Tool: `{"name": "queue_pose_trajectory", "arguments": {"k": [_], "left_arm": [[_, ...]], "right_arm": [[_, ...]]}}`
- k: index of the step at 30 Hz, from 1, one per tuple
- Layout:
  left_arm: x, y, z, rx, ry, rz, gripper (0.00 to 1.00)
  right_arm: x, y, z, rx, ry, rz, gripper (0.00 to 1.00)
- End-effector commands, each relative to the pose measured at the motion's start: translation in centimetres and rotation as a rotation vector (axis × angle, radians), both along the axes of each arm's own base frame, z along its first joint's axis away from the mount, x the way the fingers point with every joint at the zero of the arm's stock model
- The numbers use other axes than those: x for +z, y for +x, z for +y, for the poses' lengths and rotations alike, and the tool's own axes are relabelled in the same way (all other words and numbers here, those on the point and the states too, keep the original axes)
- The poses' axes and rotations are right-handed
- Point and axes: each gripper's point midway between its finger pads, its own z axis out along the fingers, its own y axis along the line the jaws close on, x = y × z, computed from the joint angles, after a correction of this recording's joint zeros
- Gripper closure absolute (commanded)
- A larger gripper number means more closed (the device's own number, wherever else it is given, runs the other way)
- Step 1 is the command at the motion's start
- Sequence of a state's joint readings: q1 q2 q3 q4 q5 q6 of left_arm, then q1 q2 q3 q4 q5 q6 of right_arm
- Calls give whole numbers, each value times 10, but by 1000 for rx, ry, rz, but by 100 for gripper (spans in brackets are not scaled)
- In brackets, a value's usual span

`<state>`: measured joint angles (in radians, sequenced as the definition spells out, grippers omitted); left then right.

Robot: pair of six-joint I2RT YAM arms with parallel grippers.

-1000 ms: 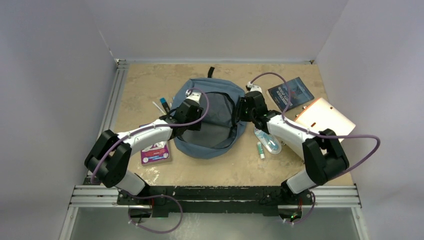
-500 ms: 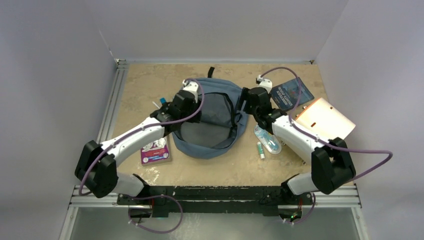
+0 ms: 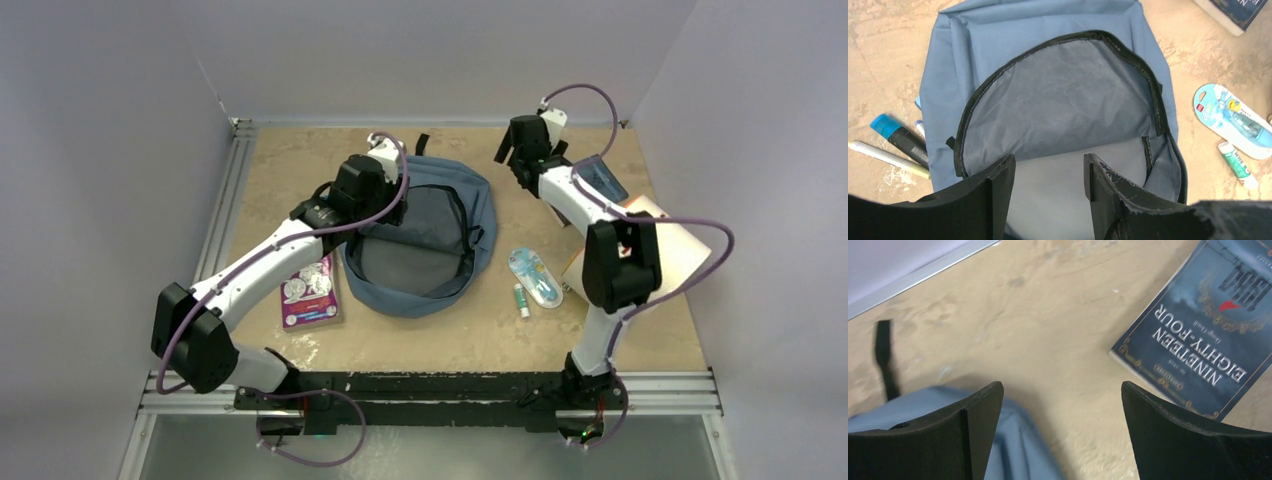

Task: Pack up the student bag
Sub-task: Adjust the book at the center of the board.

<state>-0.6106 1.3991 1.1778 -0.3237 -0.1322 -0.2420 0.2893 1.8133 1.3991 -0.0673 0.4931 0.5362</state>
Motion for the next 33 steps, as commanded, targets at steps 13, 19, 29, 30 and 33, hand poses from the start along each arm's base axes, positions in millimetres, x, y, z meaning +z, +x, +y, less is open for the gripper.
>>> {"name": "queue_pose_trajectory", "arguments": {"k": [13, 19, 29, 30, 33], "left_arm": [[-10, -5, -1, -76, -14, 39, 48], [-12, -6, -3, -83, -18, 53, 48], [-12, -5, -2, -79, -16, 54, 48], [-12, -5, -1, -78, -17, 55, 48], [-12, -5, -1, -78, -17, 55, 48]], "right_arm": [[-73, 46, -75, -161, -265, 238, 16], [-83, 48, -87, -180, -314, 277, 22], [-95, 35, -96, -168, -391, 355, 36], [-96, 34, -96, -167, -392, 356, 38], [-99, 34, -93, -154, -385, 363, 44]]}}
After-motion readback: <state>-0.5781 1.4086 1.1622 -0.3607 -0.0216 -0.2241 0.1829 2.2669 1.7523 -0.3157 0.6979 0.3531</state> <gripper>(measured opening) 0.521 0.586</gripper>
